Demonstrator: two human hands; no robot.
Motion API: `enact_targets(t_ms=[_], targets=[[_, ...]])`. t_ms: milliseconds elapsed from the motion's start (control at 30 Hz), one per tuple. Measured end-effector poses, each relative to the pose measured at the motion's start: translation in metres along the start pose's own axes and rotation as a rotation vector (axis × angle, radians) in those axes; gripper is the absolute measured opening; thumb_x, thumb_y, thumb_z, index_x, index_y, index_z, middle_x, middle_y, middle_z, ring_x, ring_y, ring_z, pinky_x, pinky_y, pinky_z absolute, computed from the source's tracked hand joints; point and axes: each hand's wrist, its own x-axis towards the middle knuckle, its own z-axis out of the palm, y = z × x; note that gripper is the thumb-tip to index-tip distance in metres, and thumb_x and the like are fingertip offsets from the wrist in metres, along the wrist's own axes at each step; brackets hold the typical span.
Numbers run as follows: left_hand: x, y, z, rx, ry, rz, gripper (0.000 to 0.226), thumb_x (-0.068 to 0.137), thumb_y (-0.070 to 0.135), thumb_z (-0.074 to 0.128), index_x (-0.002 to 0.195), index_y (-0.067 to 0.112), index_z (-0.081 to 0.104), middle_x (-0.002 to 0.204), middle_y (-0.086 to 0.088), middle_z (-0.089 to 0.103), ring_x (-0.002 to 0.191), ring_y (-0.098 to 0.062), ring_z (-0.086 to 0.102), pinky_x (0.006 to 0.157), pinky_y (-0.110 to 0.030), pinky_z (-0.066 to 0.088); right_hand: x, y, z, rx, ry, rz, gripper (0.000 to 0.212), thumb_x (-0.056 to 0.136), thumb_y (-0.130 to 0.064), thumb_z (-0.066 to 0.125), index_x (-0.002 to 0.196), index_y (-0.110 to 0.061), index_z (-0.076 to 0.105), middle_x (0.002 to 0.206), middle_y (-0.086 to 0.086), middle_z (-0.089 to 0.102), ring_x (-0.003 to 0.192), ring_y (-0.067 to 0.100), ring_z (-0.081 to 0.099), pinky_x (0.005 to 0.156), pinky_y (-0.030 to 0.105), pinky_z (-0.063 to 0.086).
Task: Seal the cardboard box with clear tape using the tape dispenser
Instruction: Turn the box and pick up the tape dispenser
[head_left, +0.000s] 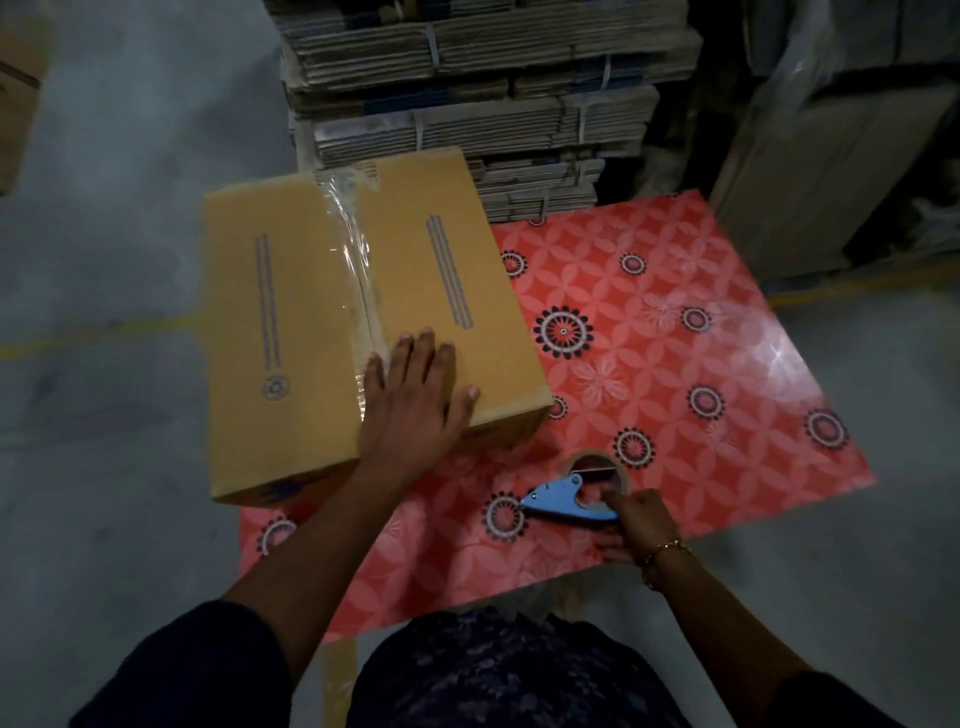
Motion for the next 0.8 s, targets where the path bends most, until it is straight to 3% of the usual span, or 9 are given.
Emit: enact_targets(t_ms=[100, 233, 300, 367, 467, 533, 567, 667, 800], targets=[[-0.002, -0.002, -0.002, -0.025, -0.019, -0.001, 0.067, 0.099, 0.063, 0.031, 0.151, 0.022, 0.042, 0.165, -0.005, 0.035, 0.154, -0.028, 0.028, 0.122, -0.058, 0.020, -0.012, -0.012, -0.002, 0.077, -0.025, -0.033, 0.017, 0.093, -0.014, 0.062, 0.104, -0.006, 0.053, 0.096, 0.021, 0.064, 0.063, 0.029, 0.068, 0.045, 0.029, 0.056], [0.003, -0.005, -0.005, -0.165, -0.078, -0.028, 0.075, 0.092, 0.067, 0.028, 0.149, 0.021, 0.046, 0.165, -0.005, 0.035, 0.156, -0.029, 0.024, 0.124, -0.056, 0.017, -0.035, -0.053, -0.021, 0.013, -0.057, -0.272, 0.013, 0.092, -0.002, 0.056, 0.103, -0.004, 0.063, 0.077, 0.016, 0.061, 0.043, 0.008, 0.060, 0.037, 0.021, 0.045], [0.004, 0.000, -0.009, -0.350, -0.015, -0.006, 0.068, 0.090, 0.065, 0.037, 0.130, 0.017, 0.063, 0.147, -0.009, 0.056, 0.146, -0.033, 0.040, 0.120, -0.048, 0.030, -0.050, -0.084, -0.030, 0.016, -0.150, -0.379, 0.022, 0.091, 0.002, 0.051, 0.100, -0.011, 0.067, 0.083, 0.019, 0.064, 0.052, 0.014, 0.064, 0.044, 0.026, 0.049], [0.001, 0.020, -0.023, -0.661, 0.023, -0.054, 0.055, 0.089, 0.061, 0.048, 0.108, 0.016, 0.072, 0.117, -0.005, 0.070, 0.119, -0.025, 0.060, 0.103, -0.038, 0.044, -0.071, -0.122, -0.036, 0.003, -0.255, -0.482, 0.035, 0.090, 0.003, 0.049, 0.102, -0.022, 0.069, 0.082, 0.014, 0.070, 0.063, 0.022, 0.068, 0.046, 0.028, 0.050], [-0.004, 0.062, -0.062, -1.403, -0.378, -0.440, 0.054, 0.090, 0.064, 0.057, 0.095, 0.013, 0.073, 0.094, -0.005, 0.073, 0.076, -0.018, 0.064, 0.072, -0.031, 0.045, -0.102, -0.180, -0.040, -0.046, -0.434, -0.625, 0.046, 0.091, 0.005, 0.045, 0.110, -0.030, 0.068, 0.083, 0.013, 0.072, 0.064, 0.025, 0.069, 0.042, 0.028, 0.051], [-0.007, 0.084, -0.087, -1.795, -0.759, -0.561, 0.070, 0.090, 0.069, 0.054, 0.108, 0.004, 0.073, 0.099, -0.012, 0.069, 0.078, -0.025, 0.061, 0.069, -0.034, 0.044, -0.118, -0.212, -0.037, -0.110, -0.525, -0.709, 0.042, 0.095, 0.001, 0.045, 0.112, -0.030, 0.066, 0.086, 0.011, 0.070, 0.067, 0.023, 0.067, 0.046, 0.029, 0.053], [-0.008, 0.092, -0.096, -1.886, -0.834, -0.518, 0.073, 0.091, 0.069, 0.049, 0.114, 0.004, 0.072, 0.104, -0.015, 0.071, 0.086, -0.030, 0.064, 0.074, -0.036, 0.048, -0.124, -0.224, -0.035, -0.133, -0.556, -0.746, 0.038, 0.097, -0.001, 0.046, 0.110, -0.030, 0.066, 0.086, 0.007, 0.069, 0.069, 0.021, 0.065, 0.050, 0.029, 0.053], [-0.009, 0.114, -0.119, -2.041, -0.724, -0.408, 0.055, 0.094, 0.052, 0.046, 0.112, 0.009, 0.077, 0.102, -0.018, 0.074, 0.085, -0.034, 0.073, 0.078, -0.038, 0.055, -0.143, -0.247, -0.029, -0.229, -0.577, -0.886, 0.027, 0.098, -0.003, 0.051, 0.108, -0.025, 0.063, 0.091, -0.004, 0.066, 0.077, 0.009, 0.065, 0.063, 0.027, 0.052], [-0.001, 0.134, -0.130, -2.180, -0.397, -0.540, 0.040, 0.075, 0.036, 0.058, 0.091, 0.006, 0.078, 0.081, -0.013, 0.072, 0.069, -0.028, 0.068, 0.058, -0.033, 0.057, -0.141, -0.249, -0.043, -0.169, -0.492, -0.987, 0.027, 0.097, -0.012, 0.058, 0.122, -0.020, 0.060, 0.108, -0.002, 0.069, 0.086, 0.000, 0.069, 0.073, 0.028, 0.055]])
